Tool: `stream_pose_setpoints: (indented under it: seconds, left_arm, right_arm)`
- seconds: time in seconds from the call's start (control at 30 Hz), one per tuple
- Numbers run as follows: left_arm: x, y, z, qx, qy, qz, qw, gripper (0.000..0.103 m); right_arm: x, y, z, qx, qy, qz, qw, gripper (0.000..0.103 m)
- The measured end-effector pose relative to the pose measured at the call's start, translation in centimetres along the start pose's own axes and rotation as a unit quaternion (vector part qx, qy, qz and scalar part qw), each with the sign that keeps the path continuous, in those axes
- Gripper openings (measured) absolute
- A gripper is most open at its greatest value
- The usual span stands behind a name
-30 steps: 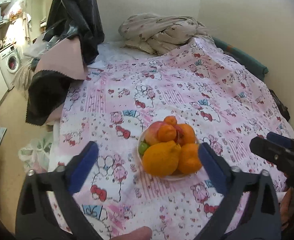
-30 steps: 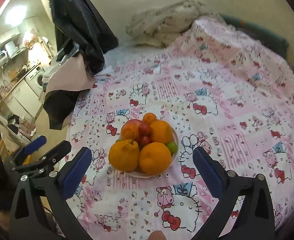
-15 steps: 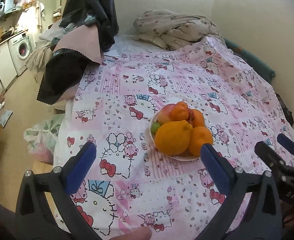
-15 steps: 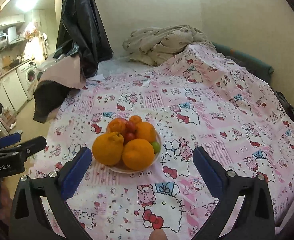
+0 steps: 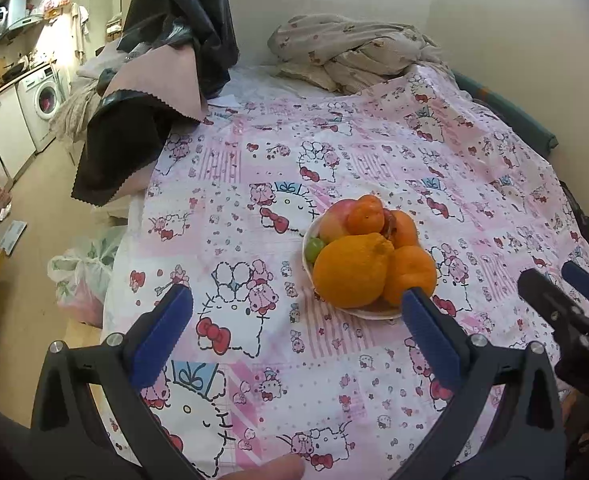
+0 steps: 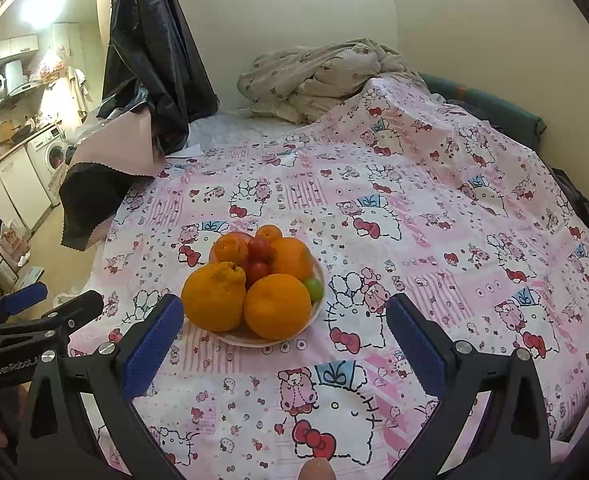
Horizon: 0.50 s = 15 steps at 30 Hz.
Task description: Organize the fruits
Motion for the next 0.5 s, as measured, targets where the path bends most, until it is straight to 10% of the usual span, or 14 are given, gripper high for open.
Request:
stream_pose_setpoints:
  seconds: [0.5]
  left_arm:
    - [-0.31, 0.03, -0.20, -0.003, 0.003, 0.002, 1.0000, 0.103]
  right_arm:
    - [-0.36, -0.09, -0.20, -0.006, -0.008, 0.010, 1.000, 0.103]
Point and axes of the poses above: each gripper's, at about its wrist camera, not at the fingertips, and x roughly the way its jaws point, z to its right, y to its top, the point moved 1 cm from there along x, roughly the way its jaws point, and after that the axes turned 10 degrees about x, right-handed, at the moved point
